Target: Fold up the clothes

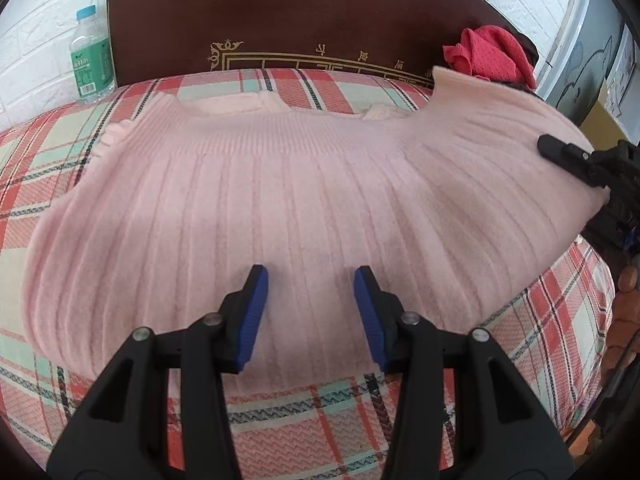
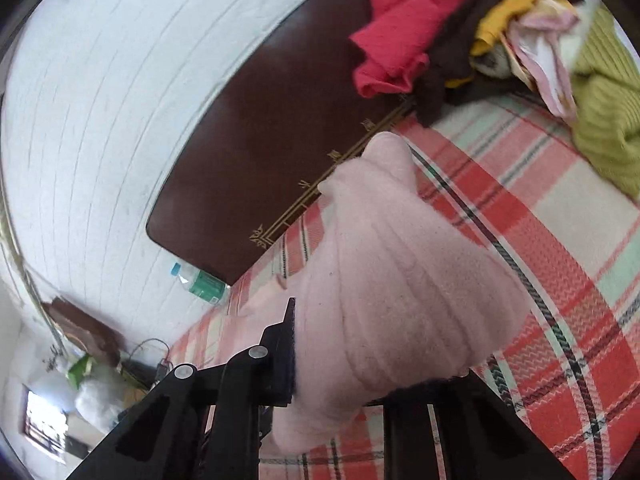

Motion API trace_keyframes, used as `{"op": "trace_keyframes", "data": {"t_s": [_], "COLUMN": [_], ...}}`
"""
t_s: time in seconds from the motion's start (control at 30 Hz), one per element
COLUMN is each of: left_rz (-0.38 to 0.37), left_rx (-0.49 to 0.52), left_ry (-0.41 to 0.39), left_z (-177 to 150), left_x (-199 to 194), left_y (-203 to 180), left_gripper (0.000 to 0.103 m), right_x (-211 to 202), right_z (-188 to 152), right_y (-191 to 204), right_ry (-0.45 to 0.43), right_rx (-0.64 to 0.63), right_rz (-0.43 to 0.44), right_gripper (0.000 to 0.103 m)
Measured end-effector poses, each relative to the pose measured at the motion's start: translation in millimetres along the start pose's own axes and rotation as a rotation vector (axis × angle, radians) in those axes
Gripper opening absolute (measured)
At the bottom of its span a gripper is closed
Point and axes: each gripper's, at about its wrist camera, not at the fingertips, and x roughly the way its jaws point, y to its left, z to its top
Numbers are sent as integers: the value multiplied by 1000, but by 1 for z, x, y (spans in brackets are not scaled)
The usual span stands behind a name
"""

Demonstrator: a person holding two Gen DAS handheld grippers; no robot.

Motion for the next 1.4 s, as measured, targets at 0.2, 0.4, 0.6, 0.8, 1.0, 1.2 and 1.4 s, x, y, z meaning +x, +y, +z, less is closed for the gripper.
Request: {"op": "trace_keyframes", "data": {"t_s": [0.2, 0.4, 0.6, 0.8, 1.0, 1.2, 1.4], "left_rz": [-27, -55, -75, -103, -116, -124, -127], "left_rx": [-22, -52, -85, -138, -178, -211, -228], "left_ry": [0, -3, -6, -8, -15, -17, -20], "left_z": [0, -1, -3, -5, -10, -16, -22], "left_x": [-1, -2, -4, -7, -13, -19, -25], "left_y": [5, 10, 15, 26, 37, 47, 53], "left_gripper": [47, 47, 47, 47, 47, 47, 47], "right_x": [3, 15, 27, 38, 52, 69, 87], "right_z": [5, 10, 4, -1, -5, -13, -28], "right_y": [40, 72, 104, 125, 138, 150, 169], "right_ry": [22, 51, 71, 88, 107, 127, 154], "right_rx": [-133, -261, -369, -408, -436, -473, -538], "right_rz": [-29, -50, -39, -30, -24, -22, -16], "right_gripper": [18, 18, 18, 18, 18, 18, 18]}}
